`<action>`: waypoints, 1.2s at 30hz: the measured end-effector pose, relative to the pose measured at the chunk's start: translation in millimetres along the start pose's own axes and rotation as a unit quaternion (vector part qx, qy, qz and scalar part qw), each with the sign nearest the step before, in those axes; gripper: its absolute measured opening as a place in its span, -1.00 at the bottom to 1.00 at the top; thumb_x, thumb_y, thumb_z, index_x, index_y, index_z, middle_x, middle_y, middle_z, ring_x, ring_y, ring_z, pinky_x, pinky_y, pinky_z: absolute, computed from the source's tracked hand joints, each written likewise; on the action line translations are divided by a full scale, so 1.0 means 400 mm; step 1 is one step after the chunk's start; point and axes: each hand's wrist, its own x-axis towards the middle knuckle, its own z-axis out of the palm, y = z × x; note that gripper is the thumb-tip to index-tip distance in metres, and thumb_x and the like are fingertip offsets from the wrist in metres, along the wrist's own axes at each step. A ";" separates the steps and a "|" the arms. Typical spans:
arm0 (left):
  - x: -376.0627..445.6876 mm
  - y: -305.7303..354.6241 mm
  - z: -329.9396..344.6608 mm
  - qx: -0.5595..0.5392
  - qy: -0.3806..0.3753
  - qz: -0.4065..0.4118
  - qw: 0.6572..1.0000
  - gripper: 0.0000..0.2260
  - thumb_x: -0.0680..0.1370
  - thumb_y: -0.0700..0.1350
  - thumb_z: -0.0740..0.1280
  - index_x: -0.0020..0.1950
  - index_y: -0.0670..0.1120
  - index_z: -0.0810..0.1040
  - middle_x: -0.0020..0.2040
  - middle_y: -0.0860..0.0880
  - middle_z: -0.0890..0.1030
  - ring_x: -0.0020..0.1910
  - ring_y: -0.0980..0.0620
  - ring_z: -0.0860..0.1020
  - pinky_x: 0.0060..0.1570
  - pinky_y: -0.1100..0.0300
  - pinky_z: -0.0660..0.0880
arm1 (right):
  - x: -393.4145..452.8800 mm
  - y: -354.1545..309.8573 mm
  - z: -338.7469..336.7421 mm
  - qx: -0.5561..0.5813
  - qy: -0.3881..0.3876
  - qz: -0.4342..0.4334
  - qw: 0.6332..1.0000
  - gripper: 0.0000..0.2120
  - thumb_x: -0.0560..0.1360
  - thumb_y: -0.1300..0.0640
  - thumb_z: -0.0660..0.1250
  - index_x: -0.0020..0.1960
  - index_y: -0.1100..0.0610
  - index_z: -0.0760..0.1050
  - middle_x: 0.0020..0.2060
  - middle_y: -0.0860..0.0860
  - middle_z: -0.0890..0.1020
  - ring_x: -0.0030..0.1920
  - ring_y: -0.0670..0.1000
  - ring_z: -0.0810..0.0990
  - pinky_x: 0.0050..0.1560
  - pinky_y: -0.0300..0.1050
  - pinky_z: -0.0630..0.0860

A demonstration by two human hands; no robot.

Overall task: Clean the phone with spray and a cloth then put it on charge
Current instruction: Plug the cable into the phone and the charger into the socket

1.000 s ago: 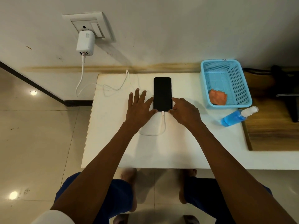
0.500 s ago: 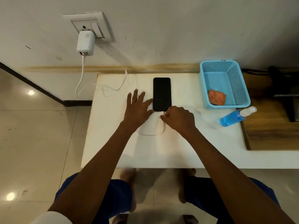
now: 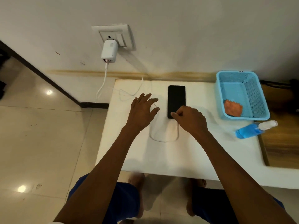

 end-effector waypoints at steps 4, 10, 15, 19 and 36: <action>-0.055 -0.063 -0.091 -0.106 0.052 -0.081 0.990 -0.70 0.61 0.08 0.31 0.29 0.03 0.57 0.30 0.05 0.56 0.18 0.03 0.57 0.17 0.26 0.37 | 0.017 -0.055 0.005 0.047 0.030 -0.064 0.996 -0.90 0.58 -0.09 0.26 -0.06 -0.11 0.51 -0.20 -0.17 0.55 -0.13 0.04 0.60 -0.12 -0.07 0.48; -0.143 -0.109 -0.135 -0.172 0.040 -0.184 0.967 -0.75 0.61 0.09 0.30 0.22 0.04 0.60 0.24 0.12 0.60 0.17 0.07 0.56 0.22 0.12 0.45 | 0.084 -0.044 -0.025 -0.050 0.019 -0.055 0.997 -0.35 0.44 0.31 0.32 0.46 -0.10 0.35 0.42 0.11 0.35 0.21 0.24 0.49 0.11 0.16 0.54; -0.155 -0.112 -0.130 -0.152 0.016 -0.182 0.971 -0.74 0.61 0.10 0.29 0.22 0.04 0.59 0.24 0.08 0.59 0.17 0.07 0.56 0.24 0.11 0.43 | 0.123 -0.010 -0.037 -0.283 -0.086 -0.176 0.939 -0.09 0.45 0.23 0.42 0.58 -0.26 0.01 0.61 0.09 -0.16 0.54 0.29 0.09 0.19 0.11 0.50; -0.147 -0.117 -0.131 -0.142 0.010 -0.187 0.972 -0.75 0.61 0.12 0.28 0.21 0.06 0.59 0.25 0.08 0.59 0.18 0.05 0.56 0.22 0.07 0.44 | 0.140 -0.032 -0.063 -0.410 -0.103 -0.256 0.869 -0.13 0.52 0.12 0.39 0.58 -0.28 -0.09 0.61 0.11 -0.21 0.59 0.27 -0.03 0.28 0.11 0.48; -0.116 -0.150 -0.120 -0.115 -0.037 -0.187 0.975 -0.61 0.64 0.05 0.24 0.44 -0.04 0.43 0.37 -0.10 0.48 0.34 -0.09 0.45 0.30 0.06 0.37 | 0.120 -0.067 -0.072 -0.286 -0.155 -0.214 0.921 -0.12 0.33 -0.30 0.49 0.54 -0.21 0.17 0.60 -0.02 0.06 0.58 0.12 0.04 0.47 0.15 0.19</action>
